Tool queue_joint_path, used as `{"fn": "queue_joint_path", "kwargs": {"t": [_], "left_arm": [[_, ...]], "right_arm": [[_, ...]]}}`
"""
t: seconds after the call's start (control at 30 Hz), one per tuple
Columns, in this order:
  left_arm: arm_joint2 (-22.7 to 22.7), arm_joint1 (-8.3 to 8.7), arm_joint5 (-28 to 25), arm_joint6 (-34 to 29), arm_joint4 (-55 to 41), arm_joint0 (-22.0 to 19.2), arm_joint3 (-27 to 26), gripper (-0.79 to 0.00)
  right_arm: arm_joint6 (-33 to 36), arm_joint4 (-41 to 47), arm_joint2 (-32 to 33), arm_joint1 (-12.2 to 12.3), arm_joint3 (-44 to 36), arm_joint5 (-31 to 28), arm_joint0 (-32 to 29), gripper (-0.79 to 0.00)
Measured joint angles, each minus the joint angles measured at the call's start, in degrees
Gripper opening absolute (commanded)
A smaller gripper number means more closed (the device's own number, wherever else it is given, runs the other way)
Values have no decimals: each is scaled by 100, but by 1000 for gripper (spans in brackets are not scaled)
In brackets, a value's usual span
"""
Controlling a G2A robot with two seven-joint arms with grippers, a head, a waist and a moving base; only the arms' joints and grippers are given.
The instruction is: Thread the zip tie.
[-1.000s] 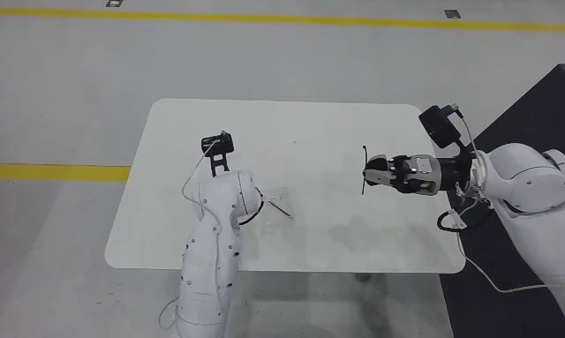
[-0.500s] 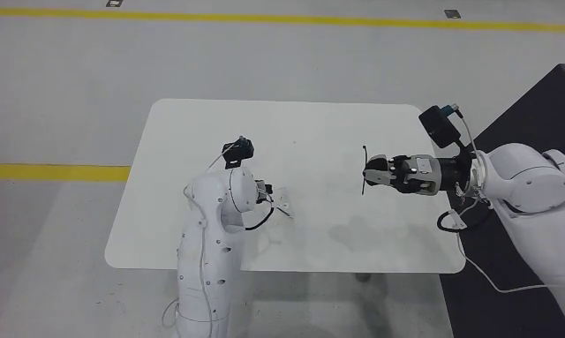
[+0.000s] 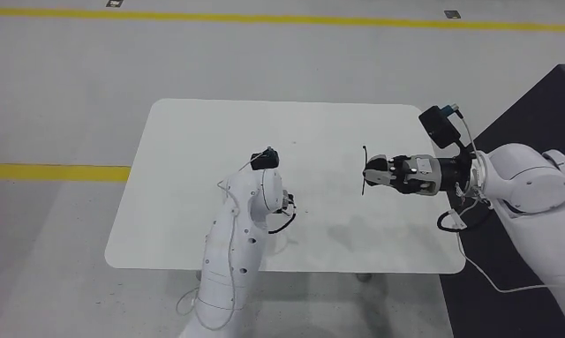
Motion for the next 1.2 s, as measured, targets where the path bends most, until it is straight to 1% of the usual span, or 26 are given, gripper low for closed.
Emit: {"fn": "queue_joint_path", "kwargs": {"t": [0.13, 0.27, 0.5, 0.63, 0.8, 0.9, 1.03, 1.2], "left_arm": [[-211, -103, 111, 111, -47, -159, 390, -785], [-333, -190, 272, 272, 208, -259, 605, -785], [-339, -194, 287, 288, 224, -259, 610, -785], [-430, -180, 107, 125, -66, -217, 672, -785], [-505, -199, 346, 347, -152, -258, 856, -785], [-616, -228, 467, 468, -241, -333, 1050, -785], [-816, -287, 664, 664, -212, -566, 1511, -785], [-1013, -368, 794, 793, -1, -762, 1918, -785]], "right_arm": [[0, 0, 0, 0, 0, 0, 0, -785], [0, 0, 0, 0, 0, 0, 0, -785], [0, 0, 0, 0, 0, 0, 0, -785], [0, 0, 0, 0, 0, 0, 0, -785], [0, 0, 0, 0, 0, 0, 0, -785], [0, 0, 0, 0, 0, 0, 0, -785], [0, 0, 0, 0, 0, 0, 0, -785], [0, 0, 0, 0, 0, 0, 0, -785]]}}
